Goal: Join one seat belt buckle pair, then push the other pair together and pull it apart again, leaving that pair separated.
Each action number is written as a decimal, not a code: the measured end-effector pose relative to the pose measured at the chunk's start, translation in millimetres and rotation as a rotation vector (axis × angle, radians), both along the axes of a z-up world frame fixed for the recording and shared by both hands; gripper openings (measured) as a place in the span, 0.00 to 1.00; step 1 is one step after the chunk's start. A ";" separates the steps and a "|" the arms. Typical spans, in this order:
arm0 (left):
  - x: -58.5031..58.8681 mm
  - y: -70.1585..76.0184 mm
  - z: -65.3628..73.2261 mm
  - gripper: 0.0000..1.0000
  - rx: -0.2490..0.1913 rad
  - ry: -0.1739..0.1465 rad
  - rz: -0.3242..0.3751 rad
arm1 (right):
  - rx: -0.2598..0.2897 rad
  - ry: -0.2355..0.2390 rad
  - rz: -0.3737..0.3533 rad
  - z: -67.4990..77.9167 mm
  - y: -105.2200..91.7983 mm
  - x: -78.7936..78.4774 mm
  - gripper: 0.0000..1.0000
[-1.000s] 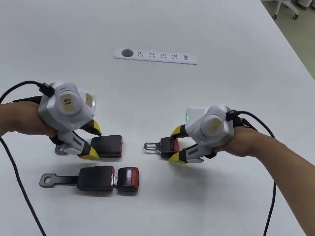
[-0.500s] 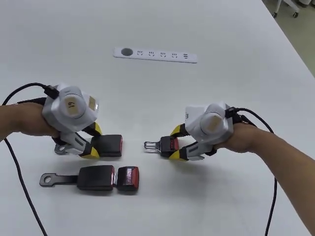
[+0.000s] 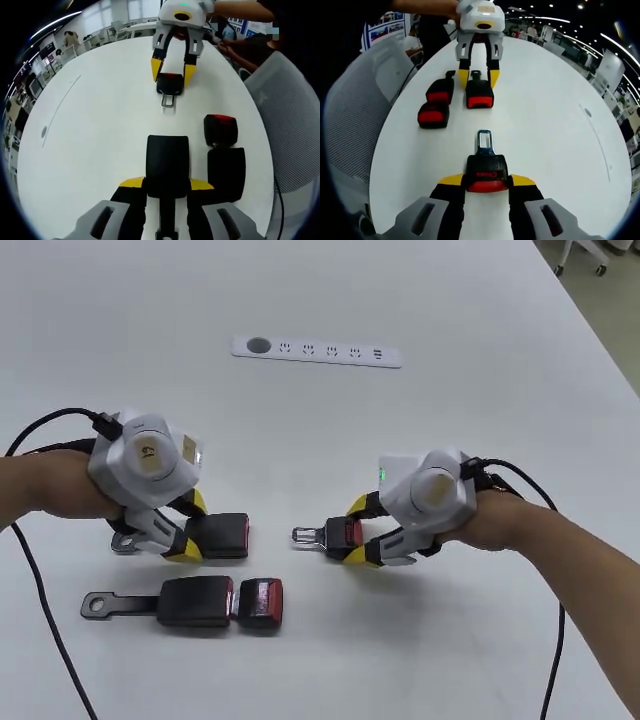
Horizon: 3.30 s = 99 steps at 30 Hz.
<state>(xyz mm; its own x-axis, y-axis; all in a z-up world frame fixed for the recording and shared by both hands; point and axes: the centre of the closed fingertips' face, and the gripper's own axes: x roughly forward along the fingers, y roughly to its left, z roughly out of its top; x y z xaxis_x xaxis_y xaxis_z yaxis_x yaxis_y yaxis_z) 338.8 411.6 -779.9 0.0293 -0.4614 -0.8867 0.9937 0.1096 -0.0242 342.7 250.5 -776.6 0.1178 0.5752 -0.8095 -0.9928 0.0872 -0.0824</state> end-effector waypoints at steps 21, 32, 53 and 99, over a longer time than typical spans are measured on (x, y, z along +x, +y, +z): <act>1.3 -0.4 -2.8 0.31 0.005 0.018 0.005 | 0.003 0.012 -0.003 0.7 1.5 1.0 0.29; -1.6 -2.8 -0.5 0.31 0.006 0.026 0.004 | 0.009 0.018 0.003 2.7 9.1 -0.2 0.29; -2.6 -3.2 0.3 0.30 0.019 0.026 -0.024 | 0.021 0.023 0.023 3.9 28.4 -2.0 0.29; -2.1 -3.1 -2.2 0.31 0.024 0.033 -0.035 | 0.047 0.007 0.064 3.8 71.1 -5.5 0.29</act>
